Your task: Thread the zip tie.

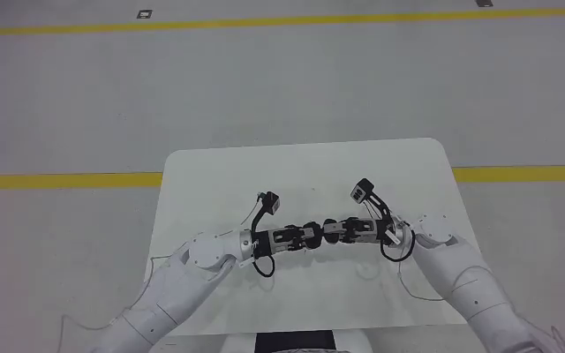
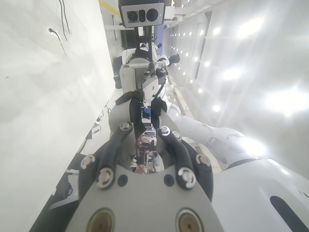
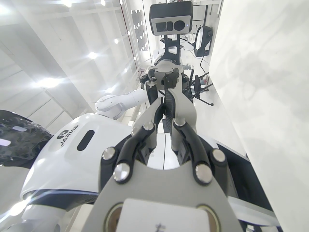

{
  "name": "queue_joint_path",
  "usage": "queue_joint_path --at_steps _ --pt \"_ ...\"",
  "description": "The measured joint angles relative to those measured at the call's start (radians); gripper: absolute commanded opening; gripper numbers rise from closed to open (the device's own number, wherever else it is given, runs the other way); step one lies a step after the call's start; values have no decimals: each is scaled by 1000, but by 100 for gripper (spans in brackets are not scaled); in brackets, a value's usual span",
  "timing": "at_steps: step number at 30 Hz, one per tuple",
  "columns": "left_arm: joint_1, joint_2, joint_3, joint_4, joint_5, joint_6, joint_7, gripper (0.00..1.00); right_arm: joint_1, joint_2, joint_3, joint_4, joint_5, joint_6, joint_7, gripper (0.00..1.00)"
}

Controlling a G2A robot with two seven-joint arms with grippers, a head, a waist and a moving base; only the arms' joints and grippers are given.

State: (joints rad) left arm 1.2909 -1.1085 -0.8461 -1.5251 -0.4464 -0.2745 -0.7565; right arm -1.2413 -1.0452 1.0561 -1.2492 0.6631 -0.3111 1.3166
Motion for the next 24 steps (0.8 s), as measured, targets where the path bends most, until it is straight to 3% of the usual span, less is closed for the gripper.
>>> queue_joint_path --at_steps 24 --pt "-5 1 8 13 -8 1 -1 0 -3 -5 4 3 -4 -7 19 0"
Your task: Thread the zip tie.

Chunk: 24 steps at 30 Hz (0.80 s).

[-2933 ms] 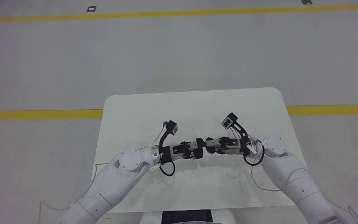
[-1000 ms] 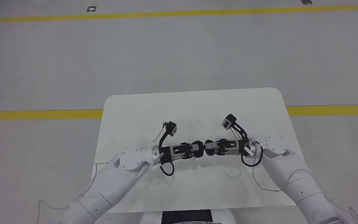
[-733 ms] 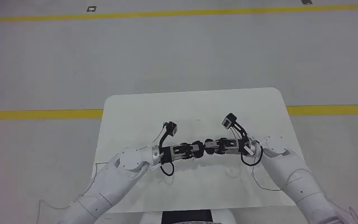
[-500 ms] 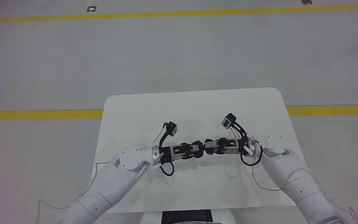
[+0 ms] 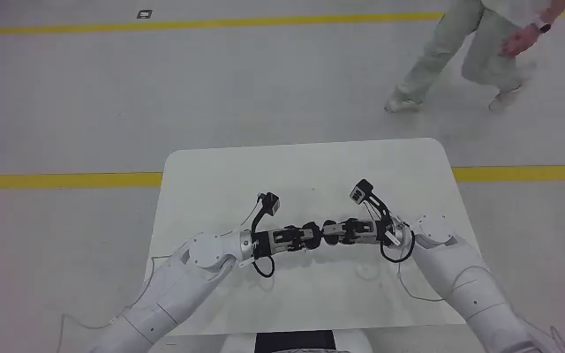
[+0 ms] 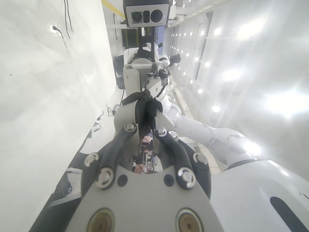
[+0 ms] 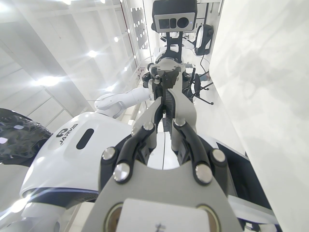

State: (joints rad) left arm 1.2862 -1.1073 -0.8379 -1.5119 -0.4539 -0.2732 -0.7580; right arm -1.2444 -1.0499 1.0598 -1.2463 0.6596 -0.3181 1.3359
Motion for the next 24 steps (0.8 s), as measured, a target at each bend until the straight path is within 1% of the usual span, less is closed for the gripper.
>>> queue_joint_path --at_steps 6,7,8,9,14,18,20,21,22,23,24 --pt "0 1 1 0 0 1 0 0 -2 0 2 -3 -1 0 4 0" --pt "0 1 1 0 -1 1 0 0 -2 -1 2 -3 -2 0 5 5" --pt "0 1 1 0 -1 1 0 0 -2 -1 2 -3 -2 1 5 44" --pt "0 1 1 0 -1 1 0 0 -2 -1 3 -3 -2 2 6 100" --pt "1 2 1 2 1 -2 3 0 -3 -2 5 -1 1 8 -4 100" --pt "-3 4 -1 1 36 -10 8 0 -2 -1 15 9 1 12 -14 100" --pt "-4 7 -2 -1 74 -17 15 0 -2 1 24 16 2 13 -20 100" --pt "-5 8 -2 -6 106 -28 22 0 -2 2 32 21 3 14 -25 100" --pt "-5 10 -3 -12 132 -42 29 0 -2 4 39 25 3 16 -31 100" --pt "-5 12 -5 -22 171 -65 39 0 -2 5 48 29 4 18 -37 100" --pt "-4 13 -7 -33 205 -73 48 0 -3 6 54 32 6 21 -42 100"
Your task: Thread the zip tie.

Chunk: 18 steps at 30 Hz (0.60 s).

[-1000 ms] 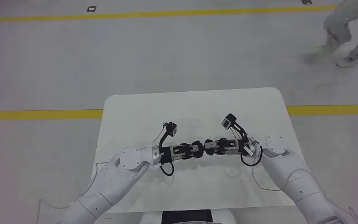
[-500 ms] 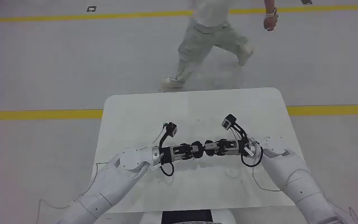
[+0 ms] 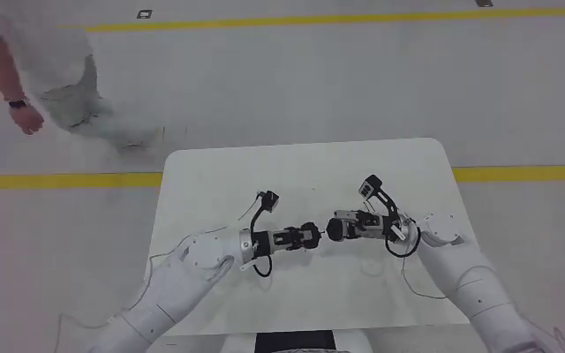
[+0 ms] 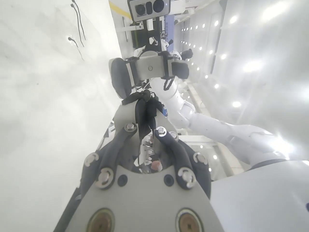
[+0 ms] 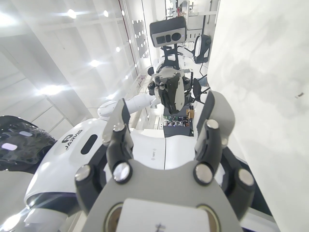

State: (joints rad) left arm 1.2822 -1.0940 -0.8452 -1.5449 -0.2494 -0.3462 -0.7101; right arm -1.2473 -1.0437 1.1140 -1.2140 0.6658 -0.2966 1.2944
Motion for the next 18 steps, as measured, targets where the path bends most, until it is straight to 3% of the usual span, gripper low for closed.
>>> queue_joint_path --at_steps 4,6,14,18 --pt "17 5 -2 -56 134 6 41 0 -4 3 25 13 14 22 -40 100" --pt "30 5 1 -49 131 6 43 0 -5 3 29 15 20 29 -60 100" --pt "30 5 1 -46 123 6 41 0 -5 3 29 15 19 28 -56 100" --pt "34 7 -3 -74 199 6 96 0 -5 4 31 11 13 24 -63 100"
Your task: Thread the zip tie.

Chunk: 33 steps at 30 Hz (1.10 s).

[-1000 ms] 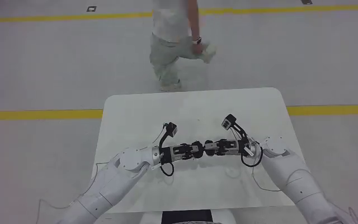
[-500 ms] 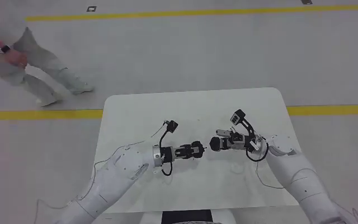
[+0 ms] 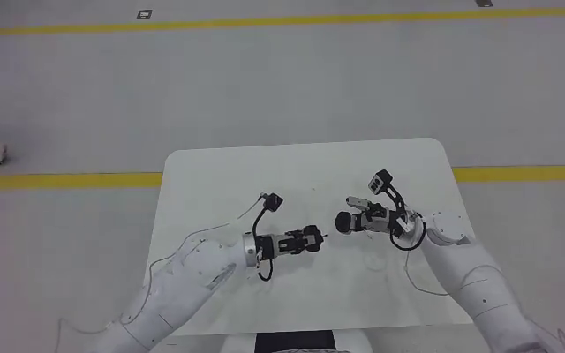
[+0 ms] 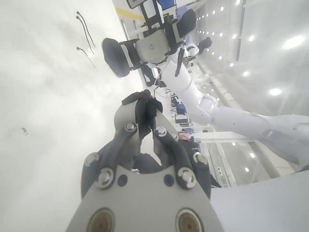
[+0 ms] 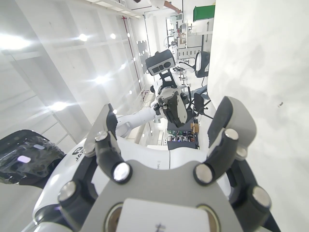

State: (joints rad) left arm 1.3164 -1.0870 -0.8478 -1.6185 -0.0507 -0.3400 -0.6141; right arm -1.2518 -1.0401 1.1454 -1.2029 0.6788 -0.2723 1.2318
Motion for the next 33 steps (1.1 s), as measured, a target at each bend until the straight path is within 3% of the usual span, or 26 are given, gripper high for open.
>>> queue_joint_path --at_steps 5,10,14,23,33 --pt "27 10 -27 -73 85 0 63 0 -2 28 63 -64 -251 -44 -108 100" --pt "54 24 -39 -121 170 0 134 0 -17 55 123 -158 -491 -30 -149 100" --pt "66 32 -44 -114 190 0 184 0 -23 61 142 -194 -550 -42 -175 100" --pt "66 32 -44 -114 190 0 183 0 -21 62 138 -202 -558 -43 -176 100" --pt "66 32 -44 -114 190 0 183 0 42 90 114 -310 -1036 -40 -94 100"
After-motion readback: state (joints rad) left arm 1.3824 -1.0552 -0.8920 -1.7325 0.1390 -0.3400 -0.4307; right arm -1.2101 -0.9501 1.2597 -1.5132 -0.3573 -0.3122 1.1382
